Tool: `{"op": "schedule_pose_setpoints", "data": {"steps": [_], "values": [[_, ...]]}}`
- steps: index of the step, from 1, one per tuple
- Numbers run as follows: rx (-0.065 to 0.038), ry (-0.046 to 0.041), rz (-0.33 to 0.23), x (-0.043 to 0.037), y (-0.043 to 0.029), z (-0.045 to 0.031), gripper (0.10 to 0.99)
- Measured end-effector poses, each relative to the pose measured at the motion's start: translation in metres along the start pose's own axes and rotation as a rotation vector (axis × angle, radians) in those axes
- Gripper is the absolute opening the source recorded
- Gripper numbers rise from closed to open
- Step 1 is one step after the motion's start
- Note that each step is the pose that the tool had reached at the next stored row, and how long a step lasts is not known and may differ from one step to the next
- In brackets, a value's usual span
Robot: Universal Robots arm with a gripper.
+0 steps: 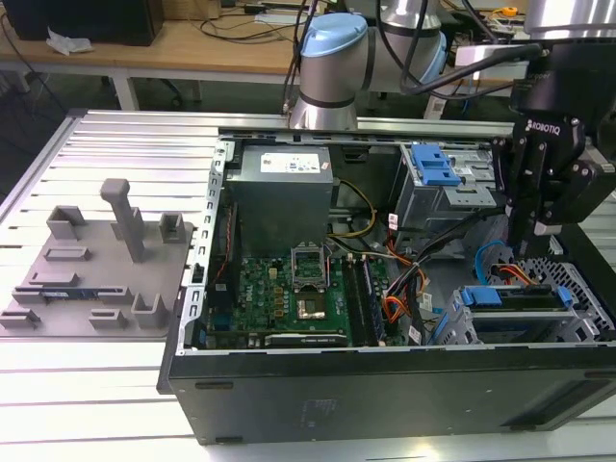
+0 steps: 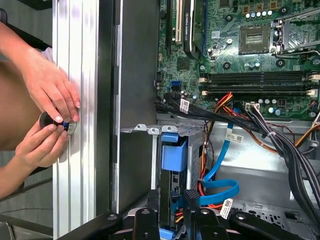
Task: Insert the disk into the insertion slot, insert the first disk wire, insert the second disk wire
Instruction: 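Insert the second disk wire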
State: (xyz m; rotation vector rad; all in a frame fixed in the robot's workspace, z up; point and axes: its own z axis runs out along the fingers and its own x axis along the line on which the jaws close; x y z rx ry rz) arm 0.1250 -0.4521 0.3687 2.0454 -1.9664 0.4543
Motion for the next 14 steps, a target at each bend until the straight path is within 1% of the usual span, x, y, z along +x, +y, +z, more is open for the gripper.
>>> {"op": "schedule_pose_setpoints", "data": {"steps": [1, 3, 4, 10, 12, 14], "values": [[0.000, 0.0001, 0.000, -0.0001, 0.0000, 0.0002, 0.318], [0.000, 0.0002, -0.001, -0.0003, 0.0000, 0.0006, 0.318], [0.000, 0.0003, -0.001, -0.0003, 0.0000, 0.0006, 0.243], [0.001, -0.0001, -0.001, -0.0013, 0.0000, 0.0029, 0.243], [0.001, -0.0011, -0.001, -0.0018, 0.0000, 0.0041, 0.243], [0.001, -0.0043, -0.001, -0.0021, 0.0001, 0.0049, 0.243]]}}
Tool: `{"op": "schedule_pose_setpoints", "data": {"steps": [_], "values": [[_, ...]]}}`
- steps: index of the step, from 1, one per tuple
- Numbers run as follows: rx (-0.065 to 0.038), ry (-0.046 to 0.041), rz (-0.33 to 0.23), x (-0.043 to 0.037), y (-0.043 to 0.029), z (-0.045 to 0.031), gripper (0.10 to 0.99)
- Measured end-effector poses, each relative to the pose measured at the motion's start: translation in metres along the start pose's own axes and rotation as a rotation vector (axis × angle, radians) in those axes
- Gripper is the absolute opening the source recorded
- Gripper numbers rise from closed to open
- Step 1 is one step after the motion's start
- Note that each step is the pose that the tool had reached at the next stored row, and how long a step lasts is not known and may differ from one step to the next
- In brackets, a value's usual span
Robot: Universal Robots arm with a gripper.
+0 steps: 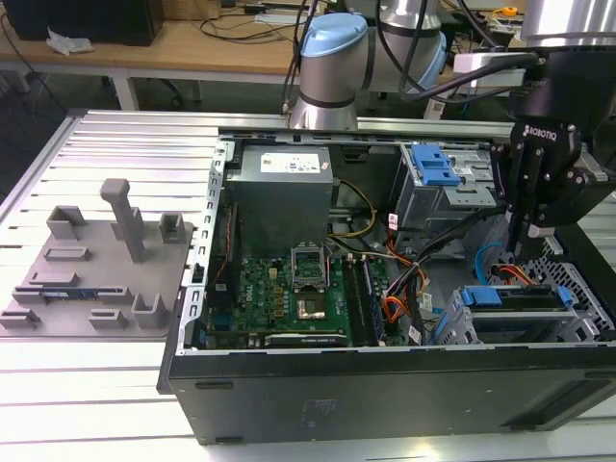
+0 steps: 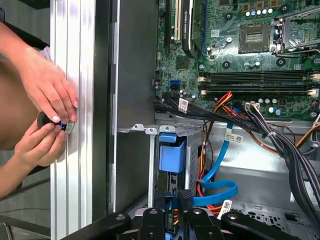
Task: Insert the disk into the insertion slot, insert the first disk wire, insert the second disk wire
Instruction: 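Insert the second disk wire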
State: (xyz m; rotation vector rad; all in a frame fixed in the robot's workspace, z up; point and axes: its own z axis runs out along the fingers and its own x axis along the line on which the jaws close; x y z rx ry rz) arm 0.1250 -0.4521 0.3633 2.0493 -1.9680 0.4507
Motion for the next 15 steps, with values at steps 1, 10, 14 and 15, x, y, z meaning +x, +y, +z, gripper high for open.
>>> {"op": "schedule_pose_setpoints", "data": {"steps": [1, 10, 14, 15], "values": [[0.000, -0.0013, 0.000, -0.0001, 0.0000, 0.0002, 0.243], [-0.010, -0.0062, -0.004, 0.0001, -0.0116, 0.0012, 0.161], [-0.020, -0.0067, 0.004, 0.0001, -0.0184, 0.0016, 0.161], [-0.024, -0.0099, 0.015, 0.0003, -0.0184, 0.0015, 0.161]]}}
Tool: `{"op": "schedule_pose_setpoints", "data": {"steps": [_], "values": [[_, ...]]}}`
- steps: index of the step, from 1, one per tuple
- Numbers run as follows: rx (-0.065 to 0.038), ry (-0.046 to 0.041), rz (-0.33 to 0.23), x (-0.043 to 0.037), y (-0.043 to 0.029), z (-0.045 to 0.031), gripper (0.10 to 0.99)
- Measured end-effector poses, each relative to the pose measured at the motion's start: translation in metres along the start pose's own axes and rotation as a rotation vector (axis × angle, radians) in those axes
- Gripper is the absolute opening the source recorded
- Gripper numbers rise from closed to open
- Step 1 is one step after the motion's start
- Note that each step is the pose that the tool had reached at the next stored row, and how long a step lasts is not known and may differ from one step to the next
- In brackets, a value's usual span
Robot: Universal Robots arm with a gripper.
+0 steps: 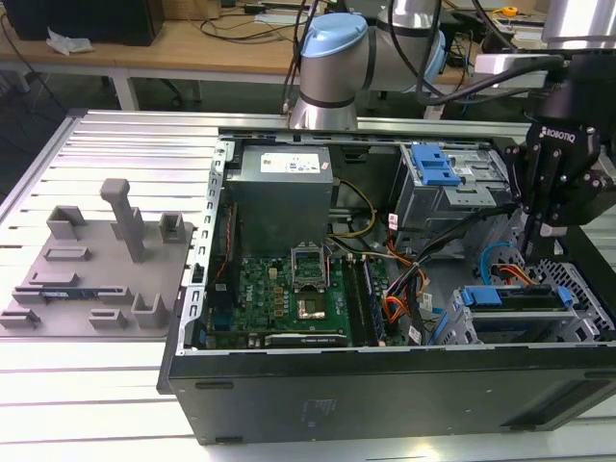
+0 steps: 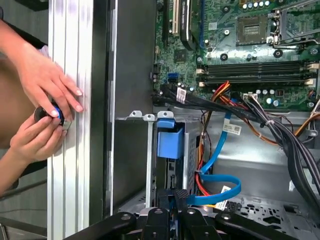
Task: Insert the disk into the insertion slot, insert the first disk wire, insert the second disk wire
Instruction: 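Insert the second disk wire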
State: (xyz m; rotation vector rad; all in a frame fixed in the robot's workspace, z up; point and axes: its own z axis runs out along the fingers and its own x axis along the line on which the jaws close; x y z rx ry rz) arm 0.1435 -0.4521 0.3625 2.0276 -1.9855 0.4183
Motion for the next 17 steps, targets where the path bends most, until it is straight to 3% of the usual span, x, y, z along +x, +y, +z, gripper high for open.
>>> {"op": "schedule_pose_setpoints", "data": {"steps": [1, 2, 3, 4, 5, 6, 8, 13, 17], "values": [[-0.002, -0.0075, 0.006, 0.0000, 0.0000, 0.0001, 0.161], [-0.004, -0.0317, 0.011, 0.0000, 0.0001, 0.0002, 0.161], [-0.004, -0.0497, 0.012, 0.0003, 0.0001, 0.0004, 0.161], [-0.004, -0.0774, 0.012, 0.0013, 0.0000, 0.0007, 0.161], [-0.003, -0.0946, 0.012, 0.0022, 0.0000, 0.0012, 0.161], [-0.003, -0.1066, 0.012, 0.0044, 0.0000, 0.0021, 0.161], [-0.003, -0.1223, 0.013, 0.0102, 0.0002, 0.0046, 0.161], [0.006, -0.2090, 0.016, 0.0355, 0.0008, 0.0169, 0.161], [0.007, -0.2584, 0.018, 0.0454, 0.0013, 0.0222, 0.161]]}}
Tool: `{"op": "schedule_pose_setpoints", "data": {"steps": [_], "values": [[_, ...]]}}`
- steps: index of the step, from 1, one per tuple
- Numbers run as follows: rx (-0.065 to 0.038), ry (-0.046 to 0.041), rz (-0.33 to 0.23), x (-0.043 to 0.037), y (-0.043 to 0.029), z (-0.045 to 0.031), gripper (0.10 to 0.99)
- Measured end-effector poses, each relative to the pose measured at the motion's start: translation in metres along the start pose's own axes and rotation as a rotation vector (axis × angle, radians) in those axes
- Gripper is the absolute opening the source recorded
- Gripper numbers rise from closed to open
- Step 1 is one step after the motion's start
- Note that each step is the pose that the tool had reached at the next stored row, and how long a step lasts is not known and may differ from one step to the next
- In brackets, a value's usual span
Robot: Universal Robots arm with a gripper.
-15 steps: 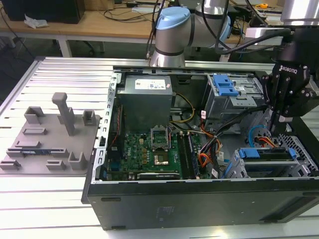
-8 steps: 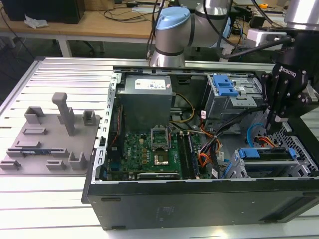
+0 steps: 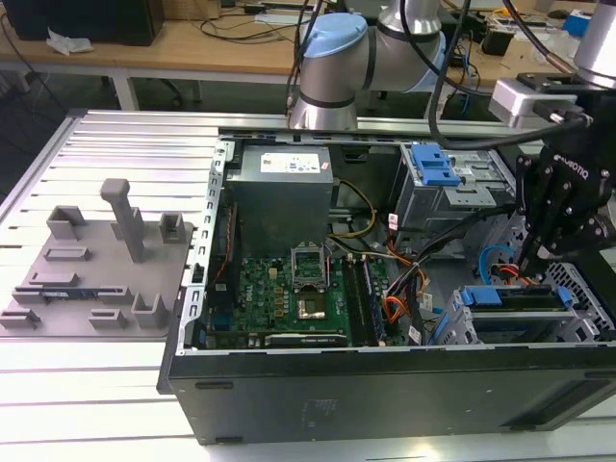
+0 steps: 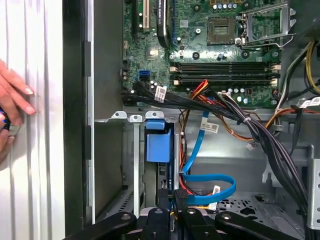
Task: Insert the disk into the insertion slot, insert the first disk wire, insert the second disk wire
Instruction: 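Insert the second disk wire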
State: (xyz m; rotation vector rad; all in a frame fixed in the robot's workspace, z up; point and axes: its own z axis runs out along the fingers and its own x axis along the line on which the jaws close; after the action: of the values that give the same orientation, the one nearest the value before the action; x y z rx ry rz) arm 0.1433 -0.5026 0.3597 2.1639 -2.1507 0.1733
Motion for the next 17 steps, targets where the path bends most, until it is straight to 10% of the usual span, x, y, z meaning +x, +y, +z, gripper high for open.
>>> {"op": "schedule_pose_setpoints", "data": {"steps": [3, 6, 17], "values": [[0.000, -0.0391, 0.001, 0.0076, 0.0003, 0.0019, 0.161], [0.000, -0.1078, 0.002, 0.0178, 0.0015, 0.0043, 0.161], [-0.006, -0.1095, 0.073, 0.0194, 0.0016, 0.0065, 0.161]]}}
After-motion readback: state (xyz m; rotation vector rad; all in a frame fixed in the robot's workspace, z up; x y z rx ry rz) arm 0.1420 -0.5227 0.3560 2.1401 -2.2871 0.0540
